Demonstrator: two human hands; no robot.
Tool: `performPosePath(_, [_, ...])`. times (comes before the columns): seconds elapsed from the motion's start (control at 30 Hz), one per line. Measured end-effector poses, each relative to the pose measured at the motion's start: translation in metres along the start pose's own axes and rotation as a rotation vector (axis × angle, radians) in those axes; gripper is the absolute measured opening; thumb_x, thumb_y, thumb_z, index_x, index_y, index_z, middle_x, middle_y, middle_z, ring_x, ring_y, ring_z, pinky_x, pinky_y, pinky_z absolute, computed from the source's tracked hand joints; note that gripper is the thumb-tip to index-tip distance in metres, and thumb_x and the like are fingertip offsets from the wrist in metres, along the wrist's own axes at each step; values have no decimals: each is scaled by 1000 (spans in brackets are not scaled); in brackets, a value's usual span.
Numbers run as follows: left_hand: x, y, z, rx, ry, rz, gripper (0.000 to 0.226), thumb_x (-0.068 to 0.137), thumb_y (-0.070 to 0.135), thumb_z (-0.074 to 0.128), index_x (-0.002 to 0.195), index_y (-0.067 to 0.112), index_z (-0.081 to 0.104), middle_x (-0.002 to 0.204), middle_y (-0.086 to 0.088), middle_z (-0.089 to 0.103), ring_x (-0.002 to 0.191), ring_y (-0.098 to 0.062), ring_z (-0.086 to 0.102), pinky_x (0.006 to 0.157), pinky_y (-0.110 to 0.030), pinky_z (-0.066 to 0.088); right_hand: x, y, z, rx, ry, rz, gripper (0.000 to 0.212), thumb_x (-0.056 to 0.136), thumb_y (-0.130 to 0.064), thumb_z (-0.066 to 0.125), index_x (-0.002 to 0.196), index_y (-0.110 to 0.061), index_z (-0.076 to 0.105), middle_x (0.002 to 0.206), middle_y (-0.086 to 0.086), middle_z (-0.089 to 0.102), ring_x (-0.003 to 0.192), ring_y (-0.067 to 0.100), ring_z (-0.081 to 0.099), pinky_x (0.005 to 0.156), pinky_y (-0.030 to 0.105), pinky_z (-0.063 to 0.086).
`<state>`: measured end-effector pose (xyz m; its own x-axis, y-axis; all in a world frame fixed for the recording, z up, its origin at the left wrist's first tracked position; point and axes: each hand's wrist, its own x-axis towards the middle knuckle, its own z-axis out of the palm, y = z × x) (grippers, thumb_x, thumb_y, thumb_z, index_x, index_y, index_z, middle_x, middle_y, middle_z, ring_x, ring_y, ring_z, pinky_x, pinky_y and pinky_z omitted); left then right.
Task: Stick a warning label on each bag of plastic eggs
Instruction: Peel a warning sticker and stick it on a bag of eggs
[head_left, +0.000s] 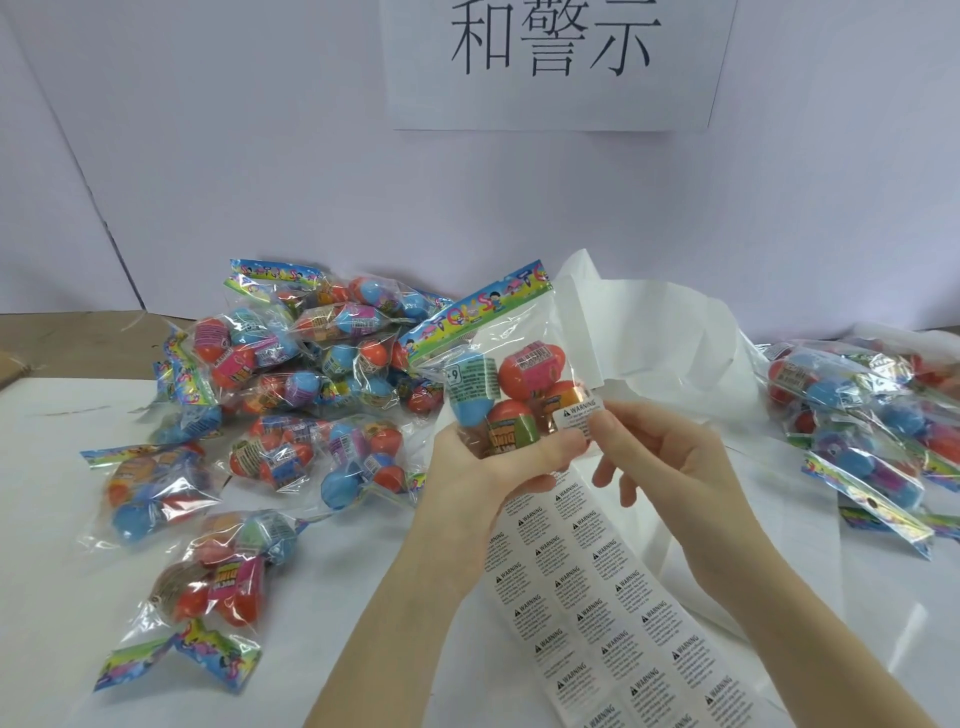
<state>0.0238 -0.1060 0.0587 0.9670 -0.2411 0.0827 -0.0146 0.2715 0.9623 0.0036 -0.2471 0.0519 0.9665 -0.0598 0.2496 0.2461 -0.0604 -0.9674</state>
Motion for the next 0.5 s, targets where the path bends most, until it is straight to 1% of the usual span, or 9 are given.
performPosePath(0.07, [0,0,0,11,-7,-12,18,56,18,77,71,27,75,70,1,71,64,-7,64,55,-14,47,-1,-1,1,-1,-19,7,22,73,-46,60,82,-33,75,68,-8,68,57,4,54,49,14,40])
performPosePath(0.13, [-1,0,1,27,-13,-21,20,55,17,78,70,29,75,70,1,71,64,-7,65,55,-15,48,-2,-2,2,-3,-35,9,21,76,-45,59,78,-31,75,66,-8,67,56,5,53,49,14,40])
performPosePath(0.2, [-1,0,1,39,-14,-21,22,54,17,78,70,31,74,69,2,71,64,-8,65,55,-15,48,-2,-2,2,-5,-49,5,20,81,-44,64,73,-30,76,64,-7,66,56,6,53,49,14,39])
performPosePath(0.23, [-1,0,1,46,-14,-18,23,54,17,78,71,32,74,70,2,71,65,-8,66,55,-16,48,-2,-2,2,-1,-51,1,22,80,-45,64,71,-29,76,62,-6,66,55,7,52,49,13,39])
performPosePath(0.33, [0,1,0,48,-17,-19,26,53,15,78,72,32,74,72,-2,72,64,-10,66,53,-16,48,0,-2,2,40,-20,13,32,71,-48,55,64,-26,76,56,-4,65,51,6,53,47,14,38])
performPosePath(0.5, [-1,1,1,44,-29,-20,24,54,14,77,69,32,75,70,-1,72,61,-9,65,52,-16,47,0,-1,1,38,6,16,33,70,-49,54,60,-25,75,52,-4,63,48,6,53,46,13,38])
